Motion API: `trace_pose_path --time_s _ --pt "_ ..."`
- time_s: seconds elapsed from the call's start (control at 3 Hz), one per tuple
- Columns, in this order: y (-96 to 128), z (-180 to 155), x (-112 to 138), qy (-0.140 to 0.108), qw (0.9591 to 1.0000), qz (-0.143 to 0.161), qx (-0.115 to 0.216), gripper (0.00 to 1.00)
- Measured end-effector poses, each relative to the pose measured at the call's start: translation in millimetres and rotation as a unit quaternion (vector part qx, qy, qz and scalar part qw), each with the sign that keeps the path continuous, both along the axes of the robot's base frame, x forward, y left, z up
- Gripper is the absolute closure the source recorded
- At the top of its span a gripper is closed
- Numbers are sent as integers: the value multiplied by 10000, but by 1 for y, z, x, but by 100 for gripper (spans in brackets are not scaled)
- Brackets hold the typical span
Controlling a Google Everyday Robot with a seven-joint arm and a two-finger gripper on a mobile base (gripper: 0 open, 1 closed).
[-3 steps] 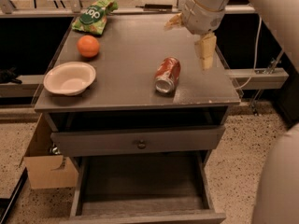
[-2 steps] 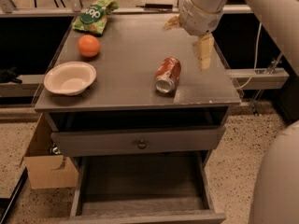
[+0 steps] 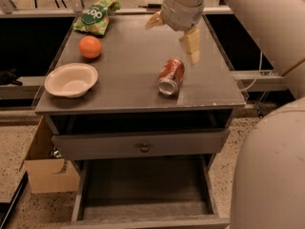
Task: Place coke can into middle drawer
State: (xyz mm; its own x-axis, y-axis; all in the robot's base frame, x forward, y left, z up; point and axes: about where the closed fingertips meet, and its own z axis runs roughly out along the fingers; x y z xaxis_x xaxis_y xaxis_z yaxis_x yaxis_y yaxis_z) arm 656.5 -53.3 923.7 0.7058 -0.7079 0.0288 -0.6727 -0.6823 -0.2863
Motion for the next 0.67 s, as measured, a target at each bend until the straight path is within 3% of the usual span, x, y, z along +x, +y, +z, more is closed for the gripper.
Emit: trace_pose_path --time_s 0.33,0.67 --pt "21 3 3 -173 9982 517 -249 0" --pt "28 7 2 -395 9940 917 -437 0"
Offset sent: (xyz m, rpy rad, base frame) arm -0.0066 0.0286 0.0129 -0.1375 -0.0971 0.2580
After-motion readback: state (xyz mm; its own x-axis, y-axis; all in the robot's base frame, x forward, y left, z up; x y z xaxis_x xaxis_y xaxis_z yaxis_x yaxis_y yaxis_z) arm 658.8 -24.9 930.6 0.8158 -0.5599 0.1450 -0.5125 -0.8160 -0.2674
